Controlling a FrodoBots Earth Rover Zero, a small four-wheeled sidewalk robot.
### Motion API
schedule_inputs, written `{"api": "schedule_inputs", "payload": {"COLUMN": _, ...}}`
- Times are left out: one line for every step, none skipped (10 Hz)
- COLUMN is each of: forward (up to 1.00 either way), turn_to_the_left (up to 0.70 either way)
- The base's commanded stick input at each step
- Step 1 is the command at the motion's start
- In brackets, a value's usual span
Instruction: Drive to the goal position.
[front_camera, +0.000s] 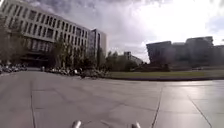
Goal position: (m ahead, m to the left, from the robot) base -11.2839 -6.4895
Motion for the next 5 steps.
{"api": "schedule_inputs", "payload": {"forward": 0.0, "turn_to_the_left": -0.7}}
{"api": "schedule_inputs", "payload": {"forward": 0.0, "turn_to_the_left": -0.7}}
{"api": "schedule_inputs", "payload": {"forward": 0.0, "turn_to_the_left": -0.7}}
{"api": "schedule_inputs", "payload": {"forward": 0.0, "turn_to_the_left": -0.7}}
{"api": "schedule_inputs", "payload": {"forward": 0.0, "turn_to_the_left": -0.7}}
